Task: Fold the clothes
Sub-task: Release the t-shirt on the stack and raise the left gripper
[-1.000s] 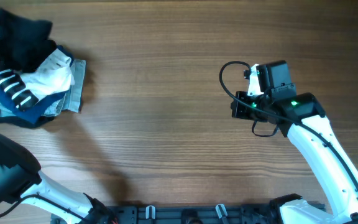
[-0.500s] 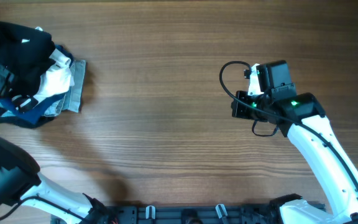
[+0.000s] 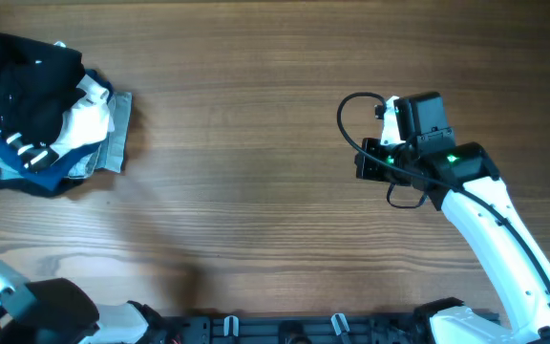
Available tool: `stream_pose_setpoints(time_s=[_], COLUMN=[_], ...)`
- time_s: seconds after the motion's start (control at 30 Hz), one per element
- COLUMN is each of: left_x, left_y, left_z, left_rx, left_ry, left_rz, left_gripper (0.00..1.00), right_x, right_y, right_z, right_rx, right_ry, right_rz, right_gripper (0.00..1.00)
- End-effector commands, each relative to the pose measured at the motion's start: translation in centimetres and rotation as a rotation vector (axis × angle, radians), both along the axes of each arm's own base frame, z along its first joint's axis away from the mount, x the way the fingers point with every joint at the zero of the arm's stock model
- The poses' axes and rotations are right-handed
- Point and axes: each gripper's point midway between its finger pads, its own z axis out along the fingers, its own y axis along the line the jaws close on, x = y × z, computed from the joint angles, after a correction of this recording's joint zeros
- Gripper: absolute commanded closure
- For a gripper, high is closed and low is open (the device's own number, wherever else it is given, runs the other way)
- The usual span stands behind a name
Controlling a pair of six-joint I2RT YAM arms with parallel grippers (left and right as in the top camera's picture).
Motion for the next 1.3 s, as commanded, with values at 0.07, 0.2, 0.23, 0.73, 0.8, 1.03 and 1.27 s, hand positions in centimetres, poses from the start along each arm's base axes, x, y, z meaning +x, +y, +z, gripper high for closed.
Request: stream_pose_setpoints(time_s=[0.07,0.2,0.23,0.73,0.8,1.03,1.27], left_x=[5.7,7.5,7.9,6.3,4.8,-2.7,-5.4], left_y=[-0.8,0.7,0.9,-4.5,-7.1,-19.4,-25.6], left_z=[-5.9,-14.2,-17.5,-5.5,-2.4,5.4,6.3], left_rx=[0.093,0.041,-0.004,0.032,0.074,0.214,0.285], left_ry=[0.102,0.270,0.317,0.110,0.082,0.015,0.009], left_rz=[-0.167,-0.147,-0.152,-0.261,-0.307,-0.533,-0.699], left_gripper=[0.96,0.93,0.71,0.04,0.00,0.00,0.00], right_x=[0.5,0.3,0.2,2.7,2.5,-1.7,-4.1], right_y=[-0.2,0.0,0.0,0.1,-0.2,-2.1,-2.7], right_z=[0.6,0.6,0.6,9.1,12.4,22.0,23.8], right_rx=[-0.002,0.007,0.008,-0.035,-0.037,0.024,0.053], right_ry=[-0.019,-0.011,-0.009,-0.400,-0.513,-0.792,-0.847], right_rz=[-0.021,-0.014,-0.013,0.117,0.124,0.028,0.011], right_gripper=[0.95,0.95,0.95,0.95,0.95,0.72,0.00])
